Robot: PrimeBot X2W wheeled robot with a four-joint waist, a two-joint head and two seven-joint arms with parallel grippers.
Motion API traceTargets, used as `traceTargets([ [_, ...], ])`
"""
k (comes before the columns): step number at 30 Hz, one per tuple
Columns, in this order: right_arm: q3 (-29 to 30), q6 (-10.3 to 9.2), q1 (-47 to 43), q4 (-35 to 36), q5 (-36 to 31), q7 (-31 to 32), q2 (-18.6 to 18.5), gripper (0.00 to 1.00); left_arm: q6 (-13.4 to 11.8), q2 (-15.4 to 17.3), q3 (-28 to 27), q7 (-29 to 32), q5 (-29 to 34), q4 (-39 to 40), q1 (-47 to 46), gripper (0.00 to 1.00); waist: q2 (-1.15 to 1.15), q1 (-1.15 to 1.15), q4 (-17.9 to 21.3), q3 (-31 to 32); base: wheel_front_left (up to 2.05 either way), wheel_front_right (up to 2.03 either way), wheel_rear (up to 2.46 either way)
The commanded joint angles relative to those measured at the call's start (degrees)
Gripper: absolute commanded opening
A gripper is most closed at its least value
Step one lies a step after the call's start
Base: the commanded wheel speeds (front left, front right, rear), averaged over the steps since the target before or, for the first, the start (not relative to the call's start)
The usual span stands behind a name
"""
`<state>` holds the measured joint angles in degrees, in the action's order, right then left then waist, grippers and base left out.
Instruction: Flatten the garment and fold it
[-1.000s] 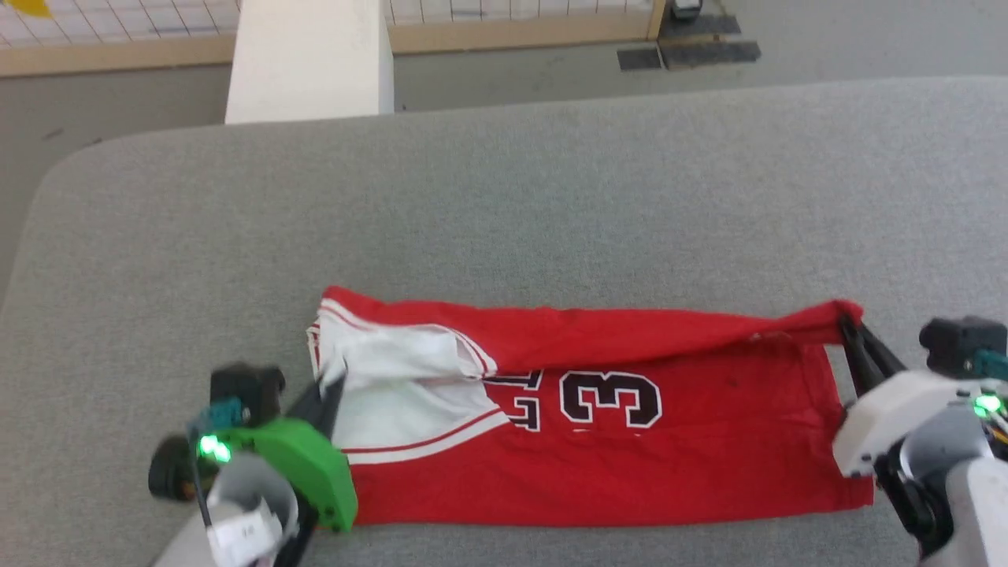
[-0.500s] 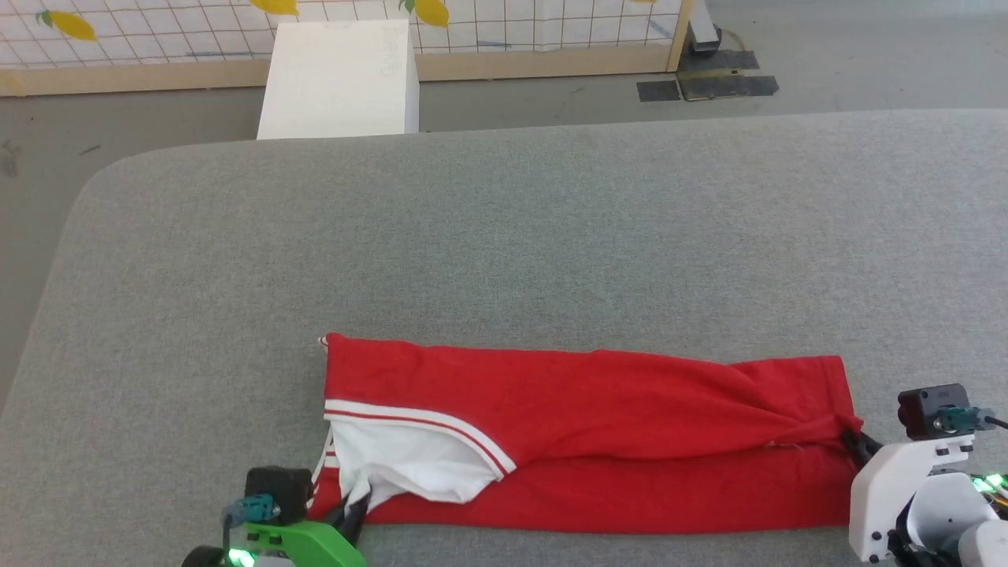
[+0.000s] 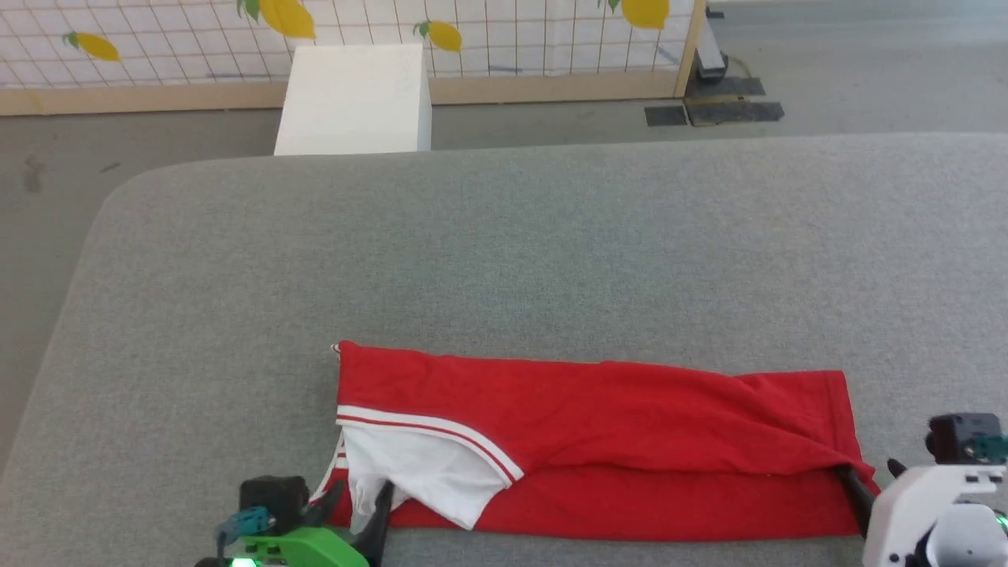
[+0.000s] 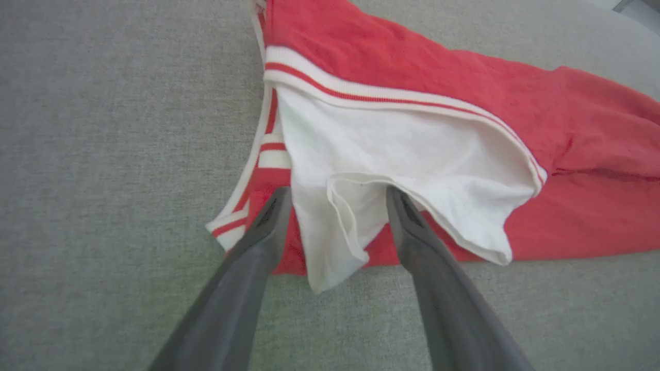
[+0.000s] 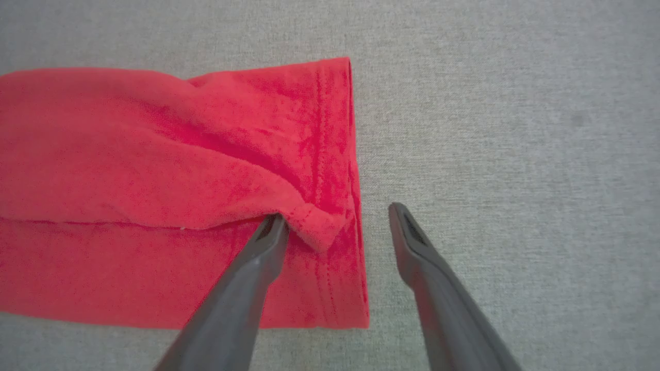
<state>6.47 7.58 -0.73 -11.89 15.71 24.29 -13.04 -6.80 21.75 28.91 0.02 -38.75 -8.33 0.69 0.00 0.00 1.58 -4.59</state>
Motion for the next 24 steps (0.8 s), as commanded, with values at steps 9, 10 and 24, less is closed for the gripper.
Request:
traceTargets([
  [9, 6.1, -0.09, -4.2, 6.9, 1.4, -7.0, 6.4, 1.0, -2.9, 0.2, -4.0, -12.4, 4.2, 0.4, -1.1, 1.0, 0.0, 0.0, -1.5, 1.9, 0.0, 0.0, 0.0],
  [10, 6.6, -0.09, -4.1, 6.9, 1.4, -7.6, 6.9, 1.0, -3.3, 0.1, -4.4, -13.1, 5.1, 0.2, -1.7, 1.0, 0.0, 0.0, -1.6, 2.0, 0.0, 0.0, 0.0],
  [24, 13.9, -0.09, 3.9, -6.1, 1.0, -5.5, 10.1, 1.0, 0.6, -8.0, -15.3, -15.0, 19.2, 0.0, -7.9, 1.0, 0.0, 0.0, -2.6, 2.7, 0.0, 0.0, 0.0],
])
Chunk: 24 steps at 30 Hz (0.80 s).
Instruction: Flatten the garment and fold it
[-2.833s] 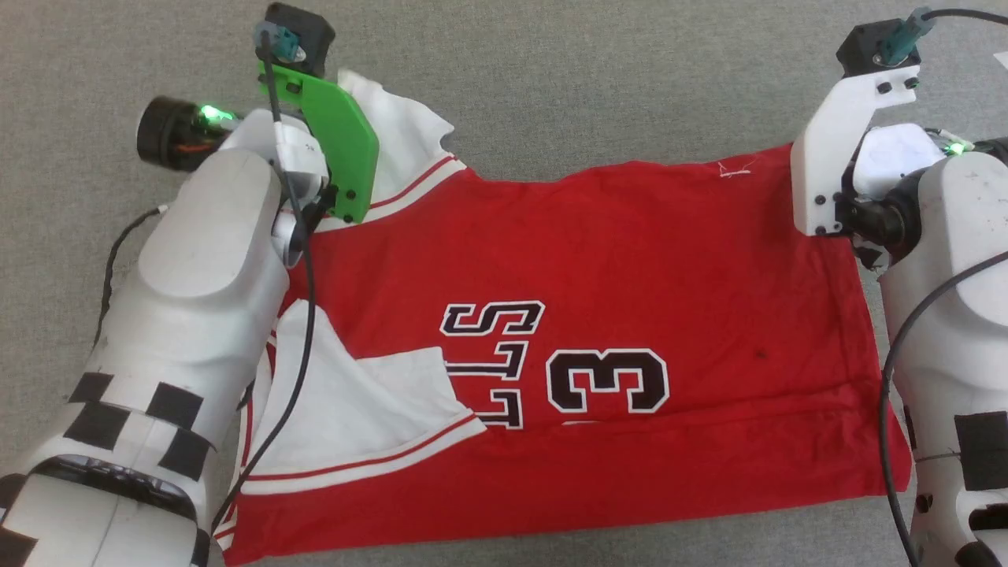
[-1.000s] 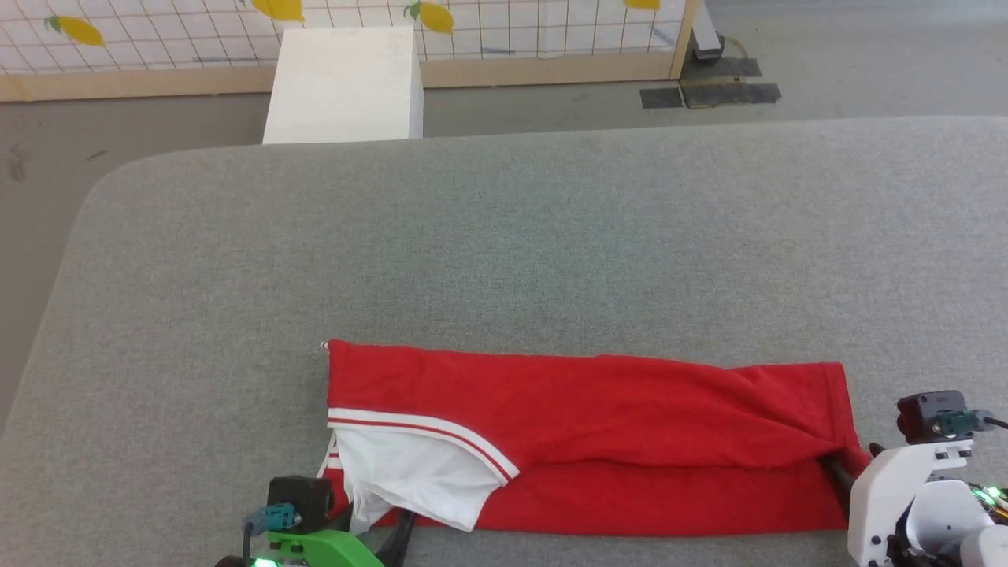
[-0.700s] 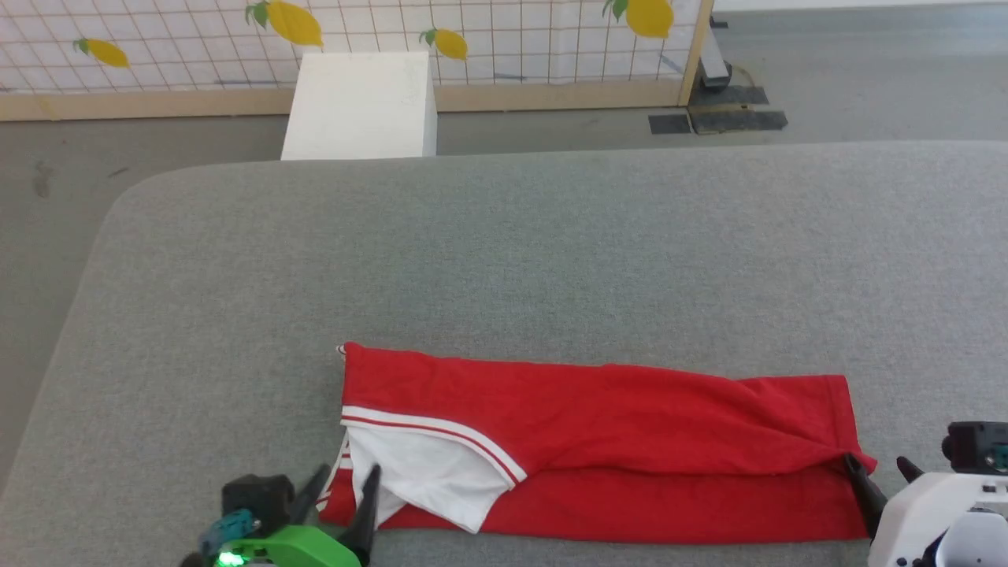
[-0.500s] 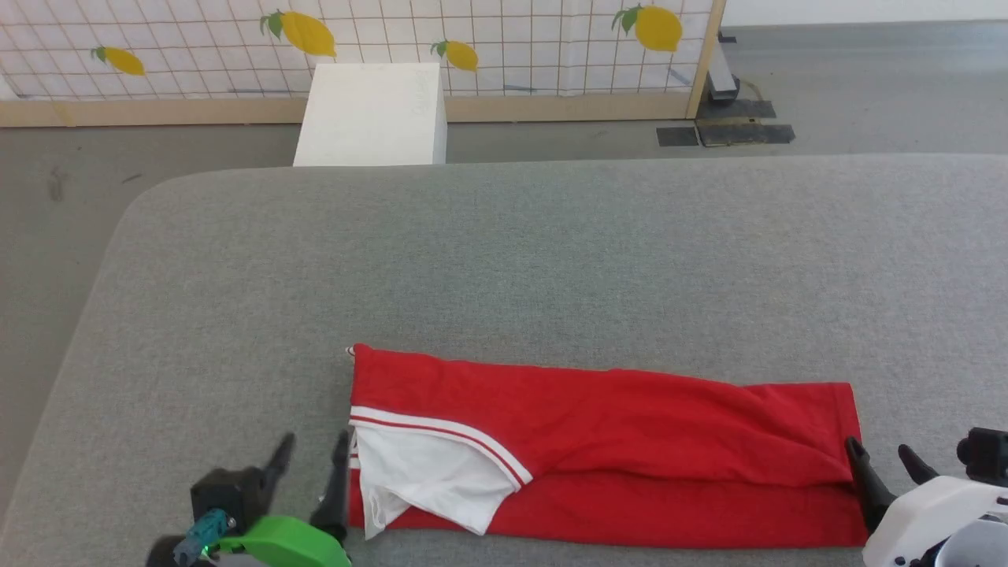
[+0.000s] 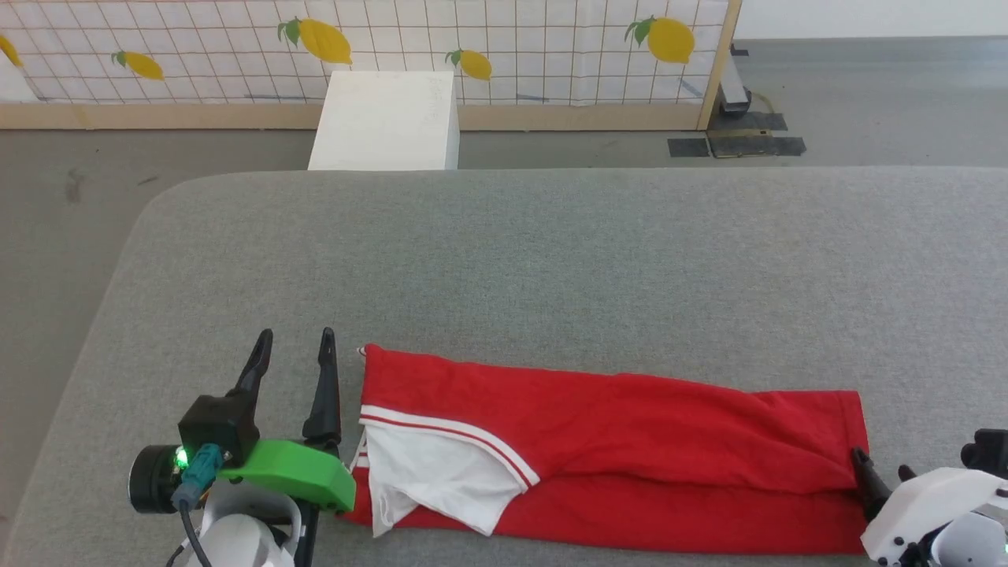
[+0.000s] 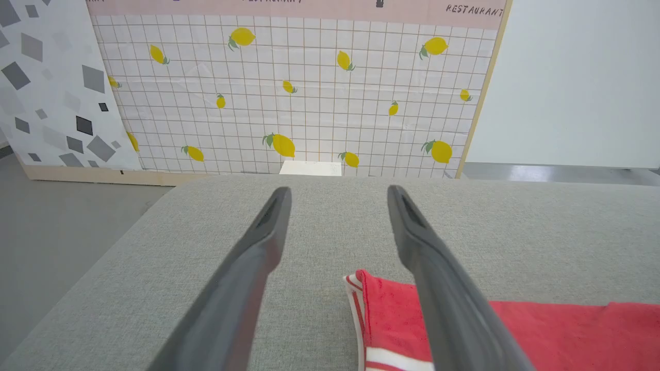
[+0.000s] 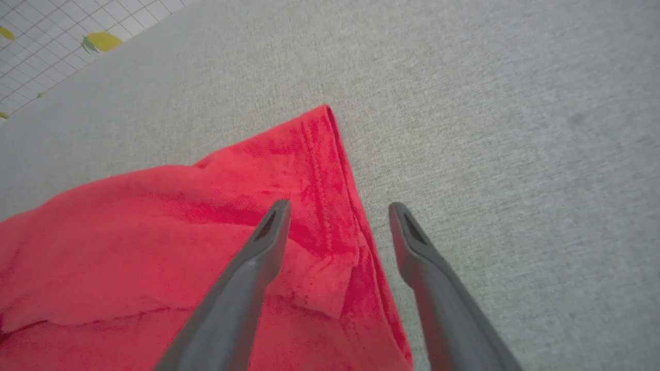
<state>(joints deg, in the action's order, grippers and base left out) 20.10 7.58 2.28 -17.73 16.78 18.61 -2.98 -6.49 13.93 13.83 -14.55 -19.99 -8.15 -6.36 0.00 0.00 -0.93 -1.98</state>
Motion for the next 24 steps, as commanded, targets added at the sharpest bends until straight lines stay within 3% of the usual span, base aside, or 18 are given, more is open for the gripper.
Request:
traceTargets([
  [1, 0.7, -0.09, 1.4, -1.5, -0.2, 0.7, 0.1, 1.0, 0.8, -0.6, -0.9, -0.4, 0.8, -0.7, -1.0, 1.0, 0.0, 0.0, -0.1, 0.2, 0.0, 0.0, 0.0],
  [7, 4.2, -0.09, 5.5, -10.1, -2.3, 6.6, 0.1, 1.0, 3.9, -3.2, -4.6, -0.4, 3.1, -3.2, -1.9, 1.0, 0.0, 0.0, -0.4, 0.6, 0.0, 0.0, 0.0],
  [13, 3.6, -0.09, 7.7, -15.2, -3.7, 13.5, 0.1, 0.99, 5.7, -5.0, -7.0, -0.4, 5.0, -5.3, -2.3, 1.0, 0.0, 0.0, -0.6, 1.0, 0.0, 0.0, 0.0],
  [14, 3.2, -0.09, 7.7, -15.8, -3.3, 14.8, 0.1, 0.6, 5.9, -5.3, -7.3, -0.4, 5.2, -5.5, -2.3, 1.0, 0.0, 0.0, -0.6, 1.1, 0.0, 0.0, 0.0],
  [15, 2.5, -0.09, 7.7, -16.2, -2.8, 16.2, 0.1, 0.38, 6.2, -5.6, -7.7, -0.4, 5.5, -5.7, -2.3, 1.0, 0.0, 0.0, -0.7, 1.2, 0.0, 0.0, 0.0],
  [17, 1.1, -0.09, 7.6, -15.9, -1.8, 17.4, 0.1, 0.05, 6.7, -6.1, -8.4, -0.4, 6.0, -6.0, -2.2, 1.0, 0.0, 0.0, -0.7, 1.2, 0.0, 0.0, 0.0],
  [18, 0.6, -0.09, 7.3, -15.5, -1.7, 17.5, 0.1, 0.0, 6.9, -6.3, -8.7, -0.4, 6.3, -6.1, -2.1, 1.0, 0.0, 0.0, -0.6, 1.2, 0.0, 0.0, 0.0],
  [24, -0.7, -0.09, 6.1, -11.2, -2.1, 16.6, 0.1, 0.0, 8.0, -7.2, -10.2, -0.4, 7.7, -6.4, -2.0, 1.0, 0.0, 0.0, -0.3, 1.1, 0.0, 0.0, 0.0],
])
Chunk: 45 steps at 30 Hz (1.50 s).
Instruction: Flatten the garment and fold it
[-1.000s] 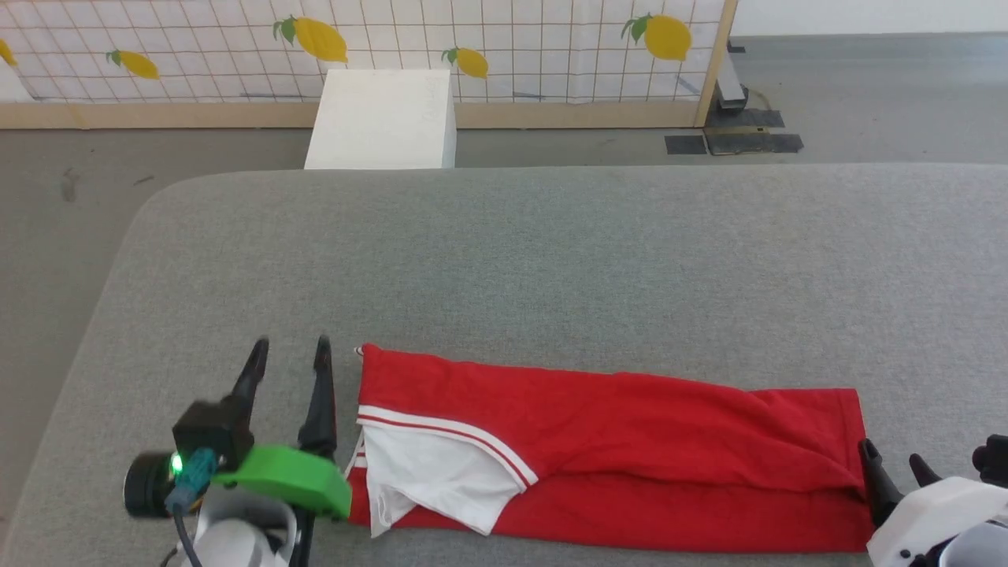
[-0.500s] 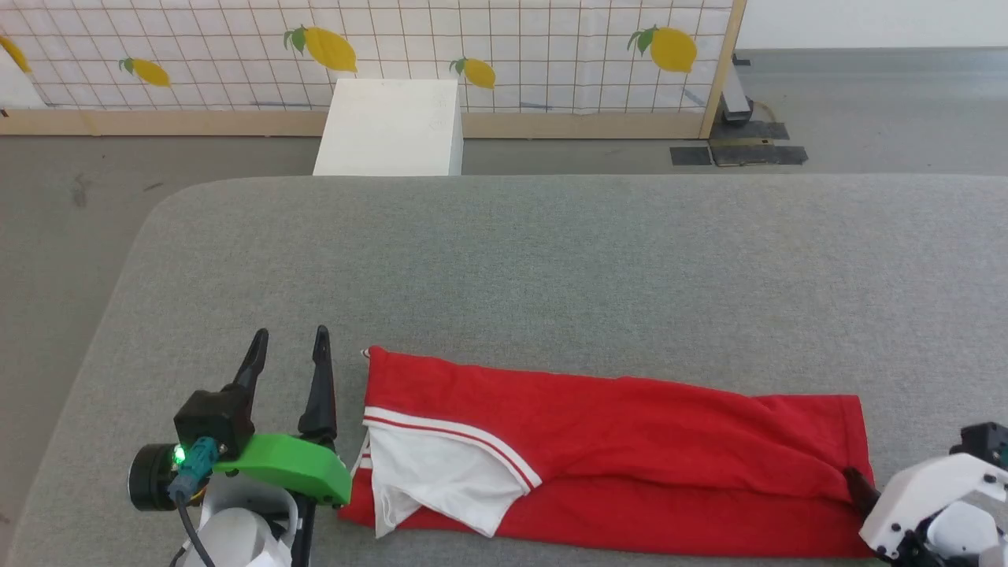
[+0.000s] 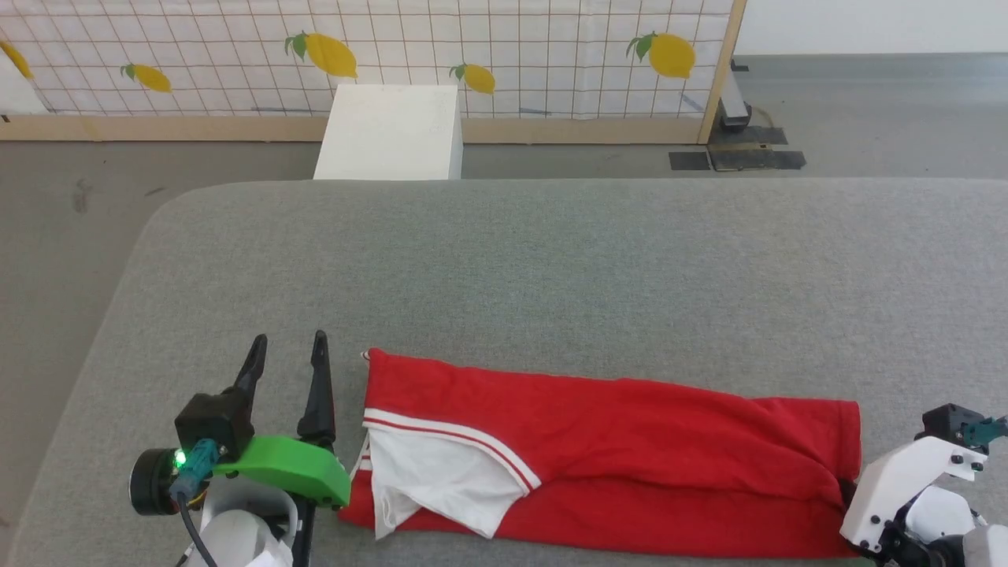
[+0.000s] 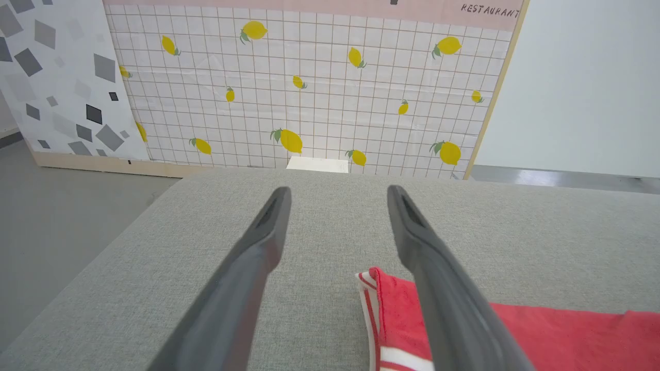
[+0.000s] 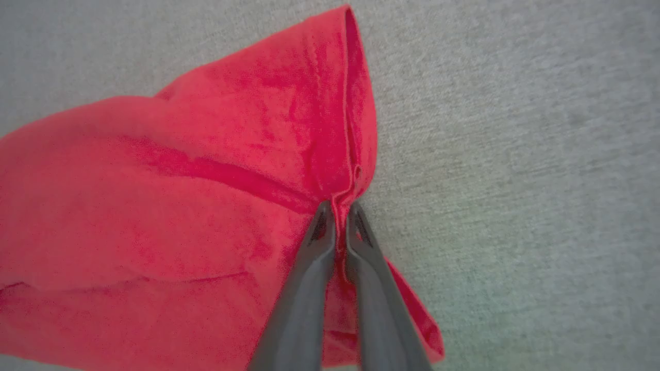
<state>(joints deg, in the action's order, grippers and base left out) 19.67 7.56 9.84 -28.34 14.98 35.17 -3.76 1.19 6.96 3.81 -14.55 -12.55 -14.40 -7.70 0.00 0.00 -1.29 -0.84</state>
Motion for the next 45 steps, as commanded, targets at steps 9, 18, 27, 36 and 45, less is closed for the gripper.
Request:
traceTargets([
  [9, 10.4, -0.08, -1.7, 7.8, -13.0, -5.9, -0.2, 0.0, 1.6, -1.5, -1.7, -0.4, 1.9, -0.4, -1.3, 1.0, 0.0, 0.0, -0.3, -1.1, 0.0, 0.0, 0.0],
  [18, 19.6, -0.08, -1.2, 10.1, -23.7, -12.3, -2.5, 0.0, 2.5, -2.5, -2.5, -0.4, 3.4, -0.3, -1.4, 1.0, 0.0, 0.0, -1.4, -2.0, 0.0, 0.0, 0.0],
  [27, 9.4, -0.08, -6.6, 20.7, -18.6, -6.0, -1.0, 0.0, 3.0, -3.1, -3.0, -0.4, 4.0, -0.7, -0.9, 1.0, 0.0, 0.0, -1.9, -1.6, 0.0, 0.0, 0.0],
  [36, -12.0, -0.08, -13.0, 46.0, -12.1, 9.4, -1.1, 0.0, 3.4, -3.4, -3.3, -0.4, 4.5, -0.7, -1.1, 1.0, 0.0, 0.0, -1.9, -1.7, 0.0, 0.0, 0.0],
  [45, -33.7, -0.08, -4.9, 44.0, -9.4, 11.2, -2.3, 0.0, 3.8, -3.7, -2.9, -0.4, 4.6, -0.8, -2.3, 1.0, 0.0, 0.0, -3.1, -3.1, 0.0, 0.0, 0.0],
])
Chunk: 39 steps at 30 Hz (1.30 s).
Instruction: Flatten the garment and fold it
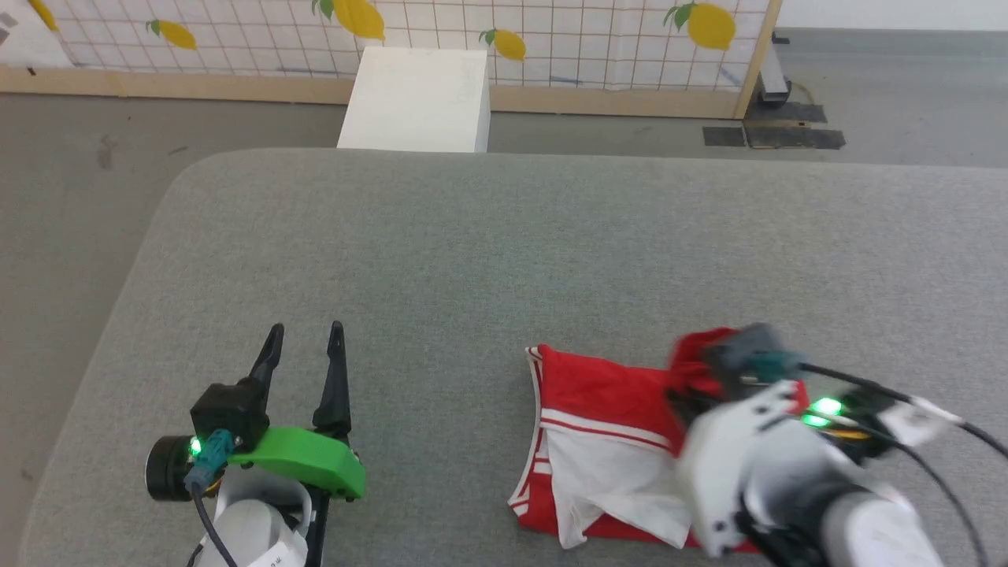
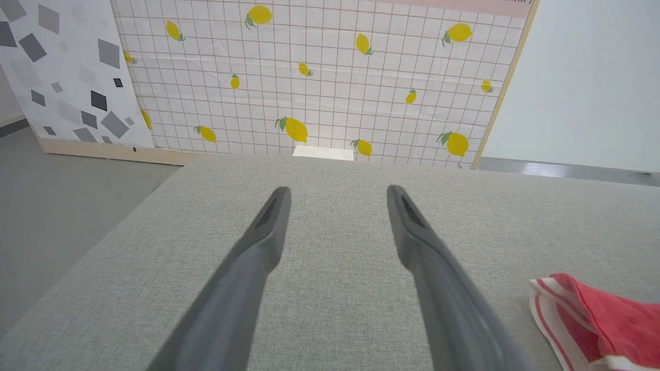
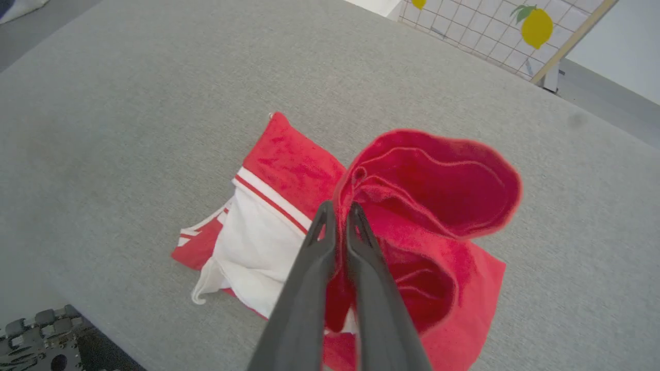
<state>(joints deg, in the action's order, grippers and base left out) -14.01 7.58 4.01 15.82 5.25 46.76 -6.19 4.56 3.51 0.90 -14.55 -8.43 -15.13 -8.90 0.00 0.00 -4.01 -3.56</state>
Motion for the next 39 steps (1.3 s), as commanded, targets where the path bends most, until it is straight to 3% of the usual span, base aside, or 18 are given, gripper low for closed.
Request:
traceTargets([
  [1, -2.0, -0.09, 2.3, -2.0, 0.7, -1.0, 0.4, 0.0, 0.4, -0.3, 0.1, -0.4, 0.4, 0.0, -1.2, 1.0, 0.0, 0.0, -0.6, -0.6, 0.0, 0.0, 0.0],
  [6, -8.2, -0.09, 8.3, -12.1, 2.7, -3.9, 2.1, 0.0, 0.6, -0.4, 0.5, -0.4, 0.3, -0.1, -1.8, 1.0, 0.0, 0.0, -2.0, -2.0, 0.0, 0.0, 0.0],
  [13, -11.6, -0.09, 12.4, -25.5, 7.3, -6.5, 3.2, 0.03, 0.6, -0.6, 1.3, -0.4, -0.2, -0.7, -2.5, 1.0, 0.0, 0.0, -3.7, -3.0, 0.0, 0.0, 0.0],
  [14, -12.0, -0.09, 12.7, -26.8, 8.2, -6.9, 3.2, 0.36, 0.6, -0.6, 1.4, -0.4, -0.2, -0.8, -2.5, 1.0, 0.0, 0.0, -3.8, -3.0, 0.0, 0.0, 0.0],
  [15, -12.4, -0.09, 13.0, -27.4, 8.6, -7.4, 3.2, 1.0, 0.6, -0.6, 1.5, -0.4, -0.3, -0.8, -2.5, 1.0, 0.0, 0.0, -3.8, -3.0, 0.0, 0.0, 0.0],
  [21, -12.6, -0.09, 12.5, -25.6, 16.6, -14.3, 3.3, 1.0, 0.5, -0.6, 1.3, -0.4, -0.3, -1.3, -1.7, 1.0, 0.0, 0.0, -3.2, -1.6, 0.0, 0.0, 0.0],
  [25, -9.9, -0.09, 11.4, -19.0, 19.2, -25.9, 3.3, 1.0, 0.3, -0.6, 1.0, -0.4, -0.3, -1.1, -0.9, 1.0, 0.0, 0.0, -2.2, -0.3, 0.0, 0.0, 0.0],
  [32, 4.4, -0.09, 3.7, -10.5, 22.1, -43.3, 3.3, 1.0, 0.1, -0.6, 0.6, -0.4, -0.2, -0.1, 0.6, 1.0, 0.0, 0.0, 0.0, 1.4, 0.0, 0.0, 0.0],
  [39, 17.1, -0.09, -3.4, -15.5, 29.6, -47.9, 3.3, 1.0, 0.0, -0.6, 0.3, -0.4, -0.2, 0.9, 0.9, 1.0, 0.0, 0.0, 1.4, 1.4, 0.0, 0.0, 0.0],
])
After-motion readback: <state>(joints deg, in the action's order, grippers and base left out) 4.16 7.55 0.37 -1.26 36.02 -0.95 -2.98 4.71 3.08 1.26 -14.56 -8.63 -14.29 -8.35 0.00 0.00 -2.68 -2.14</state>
